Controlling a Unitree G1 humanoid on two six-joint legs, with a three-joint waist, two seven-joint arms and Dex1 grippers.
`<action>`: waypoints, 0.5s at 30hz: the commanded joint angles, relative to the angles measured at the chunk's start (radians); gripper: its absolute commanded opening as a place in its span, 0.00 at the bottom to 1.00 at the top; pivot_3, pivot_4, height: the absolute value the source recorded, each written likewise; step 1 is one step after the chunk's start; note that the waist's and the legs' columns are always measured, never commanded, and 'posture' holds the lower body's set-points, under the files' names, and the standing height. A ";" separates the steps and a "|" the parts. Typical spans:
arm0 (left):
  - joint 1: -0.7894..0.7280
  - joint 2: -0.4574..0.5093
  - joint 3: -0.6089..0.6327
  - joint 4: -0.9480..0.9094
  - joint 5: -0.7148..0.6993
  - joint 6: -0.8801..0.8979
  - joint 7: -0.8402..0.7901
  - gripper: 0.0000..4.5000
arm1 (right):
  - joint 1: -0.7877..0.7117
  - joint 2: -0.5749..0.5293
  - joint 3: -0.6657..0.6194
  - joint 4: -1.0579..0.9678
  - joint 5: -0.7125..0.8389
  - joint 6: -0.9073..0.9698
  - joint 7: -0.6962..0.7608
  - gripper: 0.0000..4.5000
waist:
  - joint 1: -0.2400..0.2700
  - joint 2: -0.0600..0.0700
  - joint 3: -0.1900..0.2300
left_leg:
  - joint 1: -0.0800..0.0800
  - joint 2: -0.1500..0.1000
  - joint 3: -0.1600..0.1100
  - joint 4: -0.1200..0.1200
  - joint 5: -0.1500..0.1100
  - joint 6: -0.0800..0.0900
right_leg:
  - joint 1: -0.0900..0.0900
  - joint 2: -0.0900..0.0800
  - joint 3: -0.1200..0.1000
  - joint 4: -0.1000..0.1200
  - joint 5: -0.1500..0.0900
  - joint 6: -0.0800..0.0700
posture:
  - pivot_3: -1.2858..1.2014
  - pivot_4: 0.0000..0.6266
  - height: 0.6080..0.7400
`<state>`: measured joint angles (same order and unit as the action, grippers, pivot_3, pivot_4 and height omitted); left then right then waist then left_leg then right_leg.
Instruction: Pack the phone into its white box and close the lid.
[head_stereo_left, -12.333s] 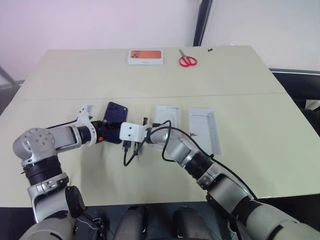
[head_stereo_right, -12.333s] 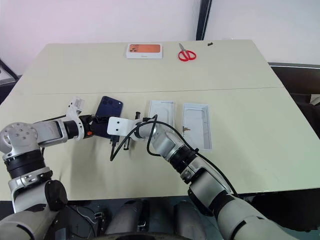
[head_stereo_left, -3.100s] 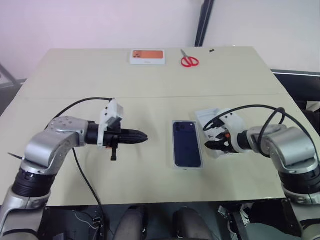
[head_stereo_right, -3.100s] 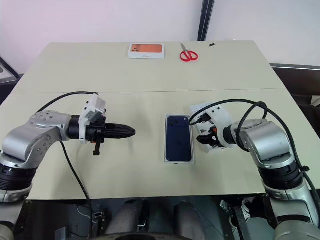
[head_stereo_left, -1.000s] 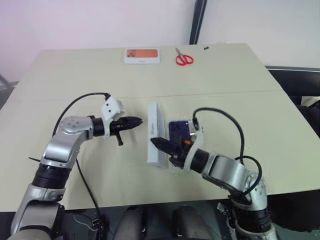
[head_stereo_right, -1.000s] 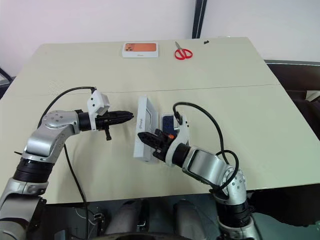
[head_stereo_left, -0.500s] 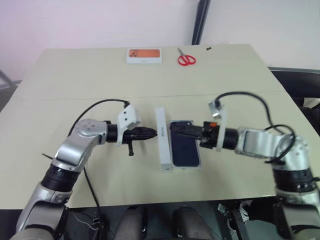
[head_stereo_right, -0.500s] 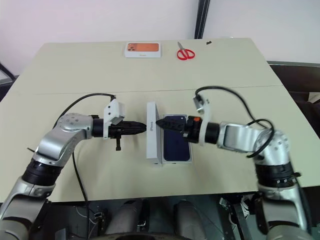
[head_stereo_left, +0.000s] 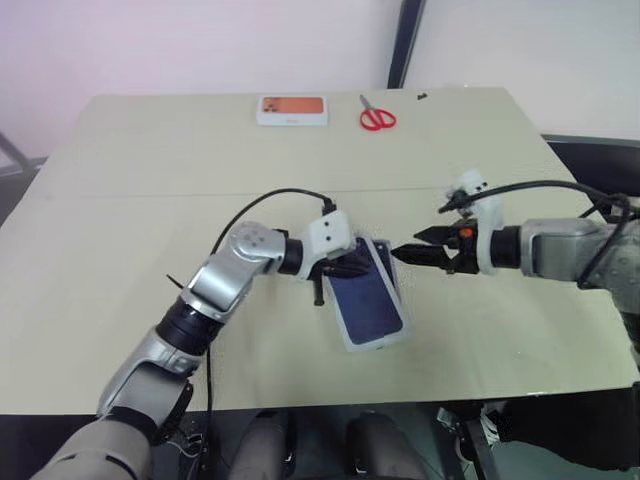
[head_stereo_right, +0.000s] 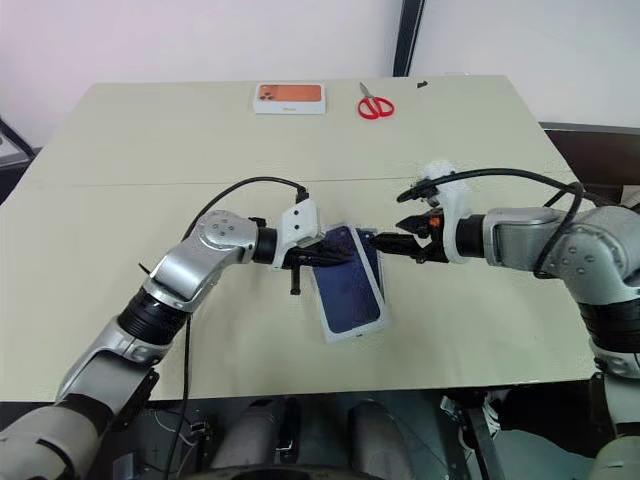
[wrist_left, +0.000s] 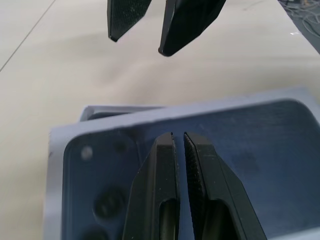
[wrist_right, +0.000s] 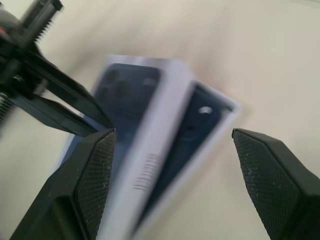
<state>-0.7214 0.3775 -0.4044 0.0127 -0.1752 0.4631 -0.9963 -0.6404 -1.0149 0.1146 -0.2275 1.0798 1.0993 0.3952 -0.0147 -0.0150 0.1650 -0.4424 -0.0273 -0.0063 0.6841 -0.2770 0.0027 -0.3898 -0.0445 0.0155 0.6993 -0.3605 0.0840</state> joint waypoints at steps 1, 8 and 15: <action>-0.022 0.022 0.092 -0.022 -0.009 -0.006 0.034 0.08 | 0.011 -0.045 0.025 -0.053 -0.185 -0.119 0.132 0.67 | 0.002 0.000 0.000 | 0.000 0.000 0.000 0.000 0.000 0.000 | 0.000 0.000 0.000 0.000 0.000 0.000 | 0.52 0.24 1.00; 0.061 0.167 0.189 -0.162 -0.093 0.057 -0.045 0.08 | 0.097 -0.174 0.165 -0.128 -0.583 -0.394 0.367 0.01 | 0.004 0.000 0.000 | 0.000 0.000 0.000 0.000 0.001 -0.002 | 0.000 0.000 0.000 0.000 0.000 0.000 | 0.52 0.24 1.00; 0.125 0.307 0.139 -0.252 -0.122 0.071 -0.194 0.08 | 0.111 -0.149 0.217 -0.109 -0.819 -0.544 0.471 0.01 | 0.006 0.000 0.000 | 0.001 0.000 0.000 0.000 0.004 -0.007 | 0.000 0.000 0.000 0.000 0.000 0.000 | 0.52 0.24 1.00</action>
<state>-0.5847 0.6763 -0.2546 -0.2082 -0.2950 0.5404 -1.1725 -0.5149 -1.1605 0.3378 -0.3275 0.3143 0.5961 0.8445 -0.0086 -0.0147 0.1650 -0.4419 -0.0273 -0.0066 0.6844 -0.2730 -0.0043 -0.3894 -0.0450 0.0155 0.6992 -0.3605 0.0840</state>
